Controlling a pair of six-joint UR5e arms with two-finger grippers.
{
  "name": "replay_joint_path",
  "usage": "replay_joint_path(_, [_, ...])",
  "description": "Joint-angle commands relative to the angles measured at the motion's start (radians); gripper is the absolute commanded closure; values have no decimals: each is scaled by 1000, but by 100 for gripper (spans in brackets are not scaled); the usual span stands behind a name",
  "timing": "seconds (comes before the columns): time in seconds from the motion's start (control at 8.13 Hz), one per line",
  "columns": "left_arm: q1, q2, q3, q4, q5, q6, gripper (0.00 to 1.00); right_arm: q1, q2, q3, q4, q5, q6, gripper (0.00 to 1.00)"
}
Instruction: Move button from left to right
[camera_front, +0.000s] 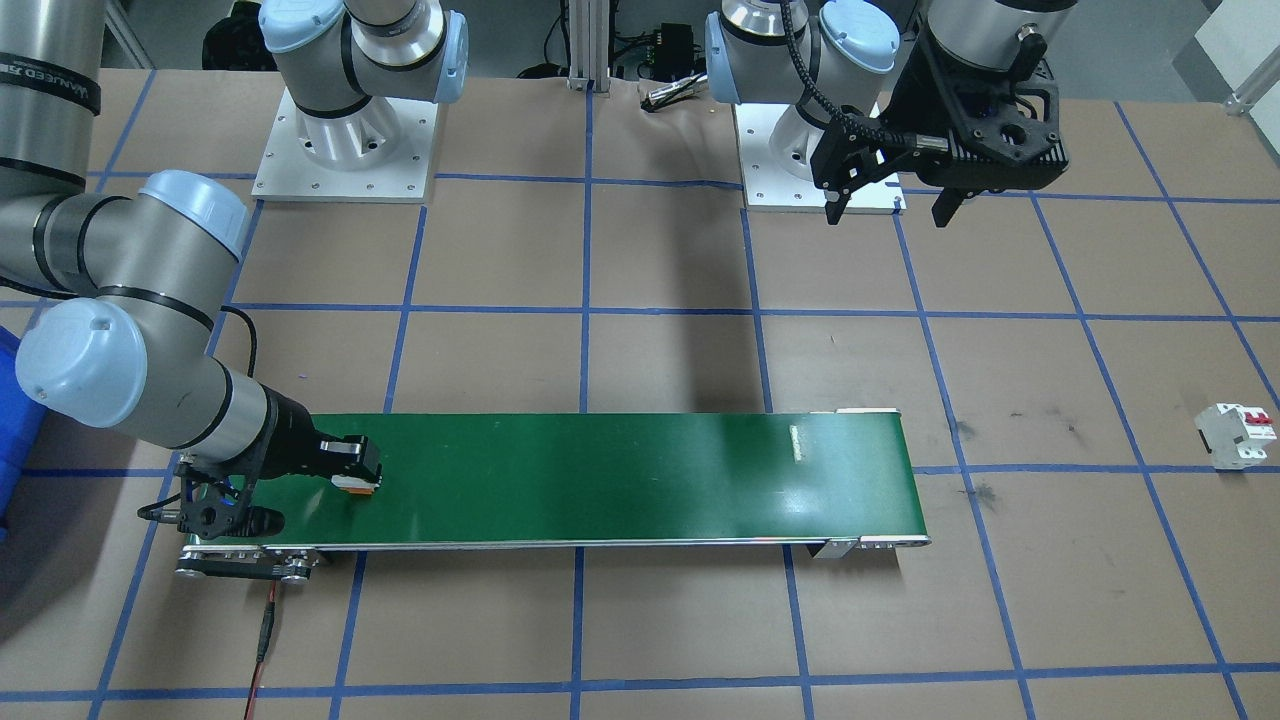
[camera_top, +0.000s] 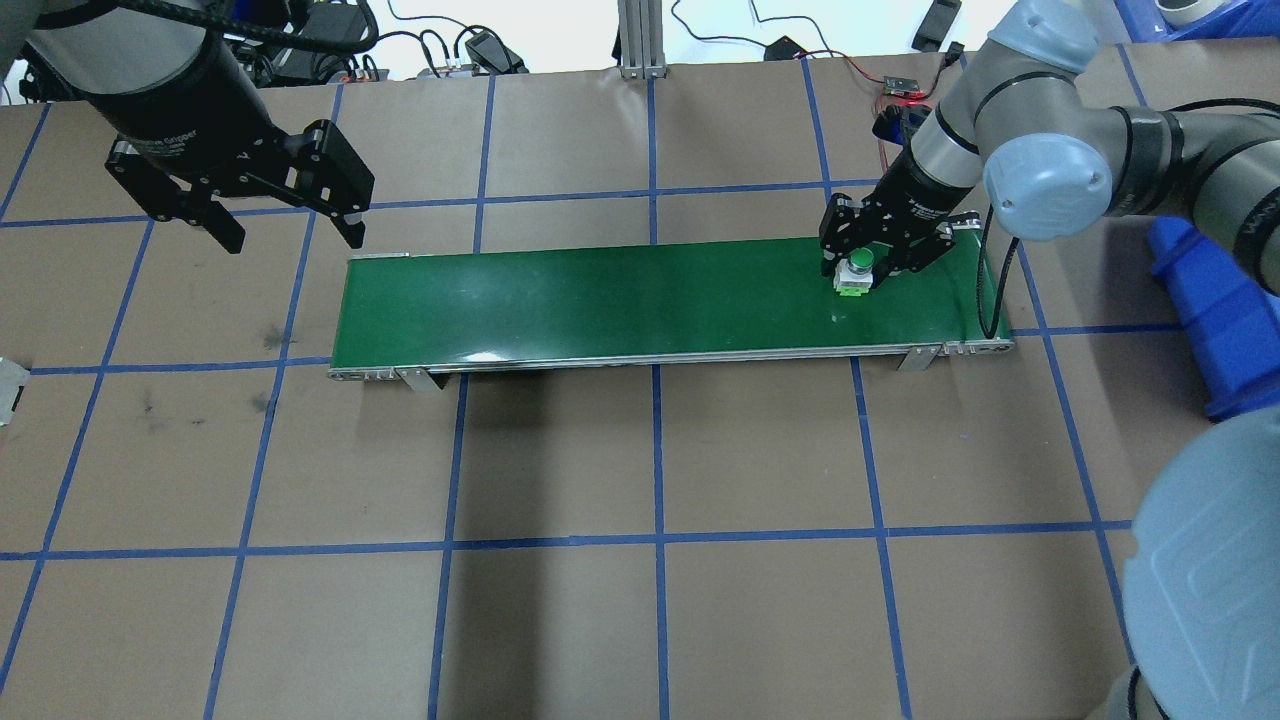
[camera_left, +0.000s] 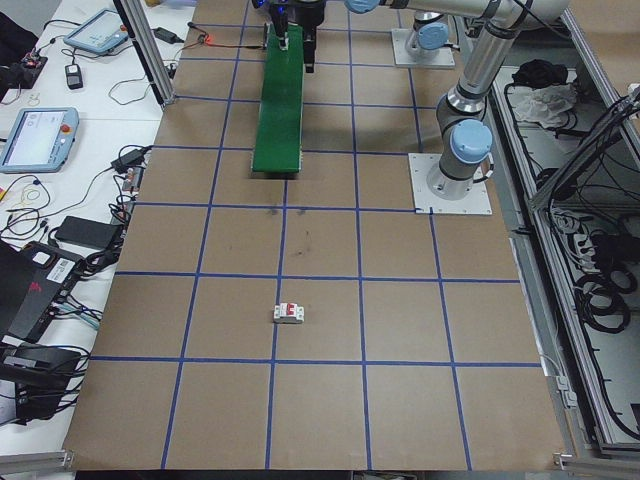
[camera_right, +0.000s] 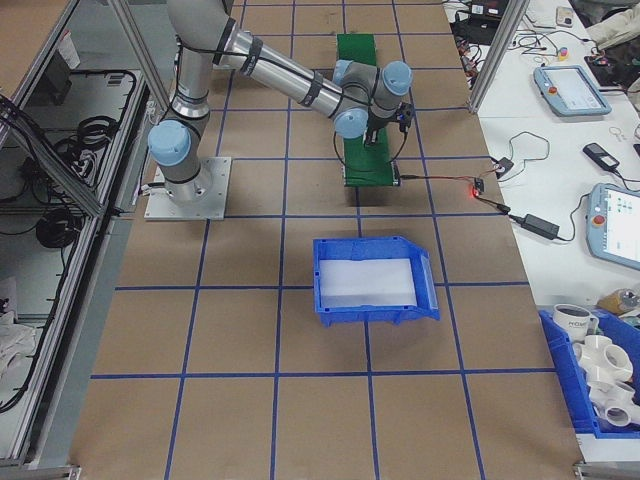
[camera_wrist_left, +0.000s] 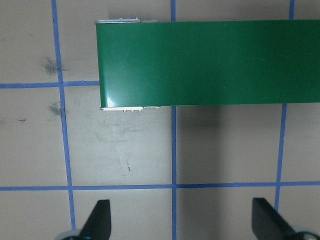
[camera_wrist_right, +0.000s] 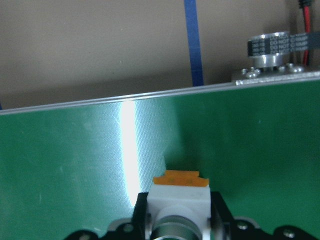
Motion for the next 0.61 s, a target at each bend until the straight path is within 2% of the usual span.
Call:
replay_joint_path(0.0, [0,0,0,0,0,0,0,0,-13,-19,3,-82,-35,100])
replay_joint_path(0.12, [0,0,0,0,0,0,0,0,-29,-47,14,-120,-39,100])
replay_joint_path(0.25, [0,0,0,0,0,0,0,-2,-45,-79,89,-127,-42,100])
replay_joint_path(0.49, [0,0,0,0,-2,-2,0,-53,-89,-147,195,-193,-156,100])
